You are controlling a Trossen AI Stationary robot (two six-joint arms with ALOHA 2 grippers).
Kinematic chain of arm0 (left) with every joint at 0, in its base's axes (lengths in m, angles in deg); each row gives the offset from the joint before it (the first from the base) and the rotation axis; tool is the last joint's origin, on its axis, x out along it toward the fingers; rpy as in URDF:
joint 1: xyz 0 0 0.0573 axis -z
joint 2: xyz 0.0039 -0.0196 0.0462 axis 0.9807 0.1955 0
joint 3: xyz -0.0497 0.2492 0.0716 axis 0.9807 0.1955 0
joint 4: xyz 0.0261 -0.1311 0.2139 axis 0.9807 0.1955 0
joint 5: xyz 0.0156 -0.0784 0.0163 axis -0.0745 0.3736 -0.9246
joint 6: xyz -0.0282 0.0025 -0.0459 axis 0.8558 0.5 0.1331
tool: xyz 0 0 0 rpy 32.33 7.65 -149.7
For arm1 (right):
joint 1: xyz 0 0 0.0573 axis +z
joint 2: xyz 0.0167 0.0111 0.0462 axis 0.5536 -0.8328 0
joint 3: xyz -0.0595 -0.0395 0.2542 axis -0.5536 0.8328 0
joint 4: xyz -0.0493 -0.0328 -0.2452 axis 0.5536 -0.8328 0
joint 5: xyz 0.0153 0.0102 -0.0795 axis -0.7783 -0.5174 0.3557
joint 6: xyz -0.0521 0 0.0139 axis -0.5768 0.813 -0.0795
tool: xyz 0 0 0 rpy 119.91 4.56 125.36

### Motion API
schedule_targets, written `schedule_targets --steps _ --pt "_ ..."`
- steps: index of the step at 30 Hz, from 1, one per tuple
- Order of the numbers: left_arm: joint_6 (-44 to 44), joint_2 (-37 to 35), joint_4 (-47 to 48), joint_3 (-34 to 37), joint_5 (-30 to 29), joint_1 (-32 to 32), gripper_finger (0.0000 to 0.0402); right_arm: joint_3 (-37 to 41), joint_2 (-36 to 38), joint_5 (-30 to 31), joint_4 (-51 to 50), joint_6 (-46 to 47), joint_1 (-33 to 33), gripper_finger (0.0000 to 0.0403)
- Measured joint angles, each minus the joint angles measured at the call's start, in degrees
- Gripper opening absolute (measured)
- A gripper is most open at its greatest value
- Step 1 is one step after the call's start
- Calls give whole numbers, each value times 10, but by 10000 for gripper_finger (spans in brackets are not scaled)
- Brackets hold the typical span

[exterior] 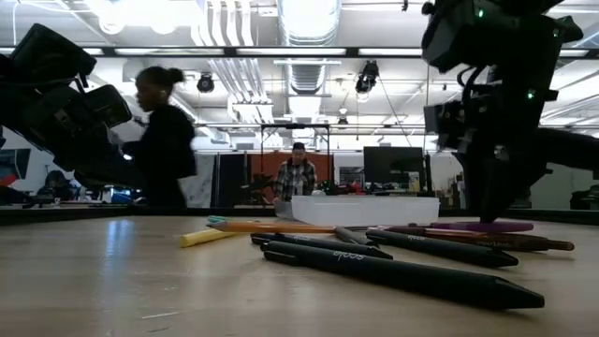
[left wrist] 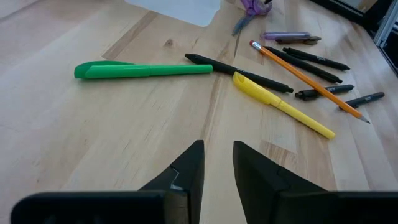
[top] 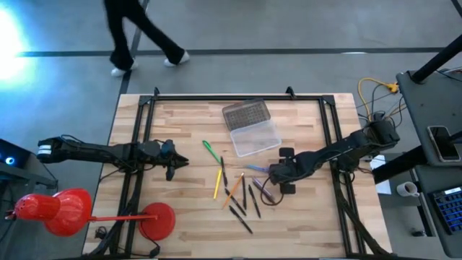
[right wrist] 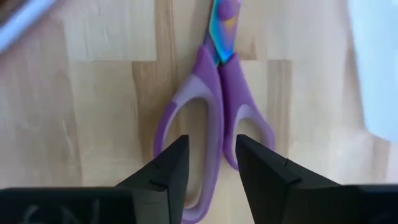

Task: Pick & place school supplies into a supply box
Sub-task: Put the purple scissors into the gray supply box

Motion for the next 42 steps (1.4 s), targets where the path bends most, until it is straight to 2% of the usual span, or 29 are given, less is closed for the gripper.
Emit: schedule_targets --steps 11,17,19,24,26,36,42 --pt "0 0 0 0 0 0 69 17 -18 7 14 -30 -4 167" --pt "0 0 0 0 0 0 69 18 -26 6 34 -34 -25 169" --pt "0 0 0 0 0 0 69 19 -26 -6 38 -38 -37 163" --pt "0 0 0 0 0 0 69 30 -32 -99 52 -64 -80 137" --pt "0 0 0 0 0 0 69 33 -37 -114 56 -62 -93 125" --pt "0 0 0 0 0 0 69 35 -39 -103 62 -56 -104 76" --pt "0 0 0 0 0 0 69 18 -33 -82 36 -48 -83 50"
